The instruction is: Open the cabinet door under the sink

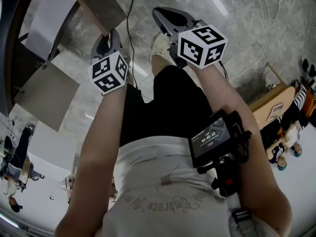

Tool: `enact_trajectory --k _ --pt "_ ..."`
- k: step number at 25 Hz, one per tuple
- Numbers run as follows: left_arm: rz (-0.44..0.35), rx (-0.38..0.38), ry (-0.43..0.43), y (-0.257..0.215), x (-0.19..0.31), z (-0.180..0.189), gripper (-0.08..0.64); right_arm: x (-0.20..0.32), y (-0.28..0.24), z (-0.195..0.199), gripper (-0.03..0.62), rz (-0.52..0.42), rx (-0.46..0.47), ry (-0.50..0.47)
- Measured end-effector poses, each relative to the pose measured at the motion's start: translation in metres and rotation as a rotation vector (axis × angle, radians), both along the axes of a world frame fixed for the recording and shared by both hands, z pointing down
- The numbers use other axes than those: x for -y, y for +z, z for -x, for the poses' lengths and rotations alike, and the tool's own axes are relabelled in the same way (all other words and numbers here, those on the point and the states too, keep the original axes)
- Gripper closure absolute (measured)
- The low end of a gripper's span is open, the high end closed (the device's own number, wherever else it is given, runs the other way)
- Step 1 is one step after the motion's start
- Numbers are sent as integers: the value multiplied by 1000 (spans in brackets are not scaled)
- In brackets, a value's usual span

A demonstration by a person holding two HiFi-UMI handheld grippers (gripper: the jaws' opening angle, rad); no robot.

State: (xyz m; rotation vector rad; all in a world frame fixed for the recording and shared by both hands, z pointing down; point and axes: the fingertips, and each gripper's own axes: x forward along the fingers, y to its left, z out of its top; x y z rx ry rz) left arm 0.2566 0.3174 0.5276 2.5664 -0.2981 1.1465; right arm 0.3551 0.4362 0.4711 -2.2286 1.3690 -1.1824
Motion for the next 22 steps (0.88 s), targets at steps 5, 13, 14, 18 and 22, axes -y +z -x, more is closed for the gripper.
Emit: enact_trajectory --k 5,13,14,18,22 --pt "53 12 -42 3 -10 -15 469 -16 6 -1 578 22 9 40" --pt "72 1 -29 -6 -70 -66 460 -88 8 -35 578 51 38 158" --pt "77 -6 -26 -6 -76 -73 459 -95 8 -39 578 52 41 176" --pt "94 -22 -1 -6 -80 -90 454 -96 11 -40 578 57 48 189" --pt "94 -30 43 -7 -92 -109 456 -105 11 -41 578 68 59 193"
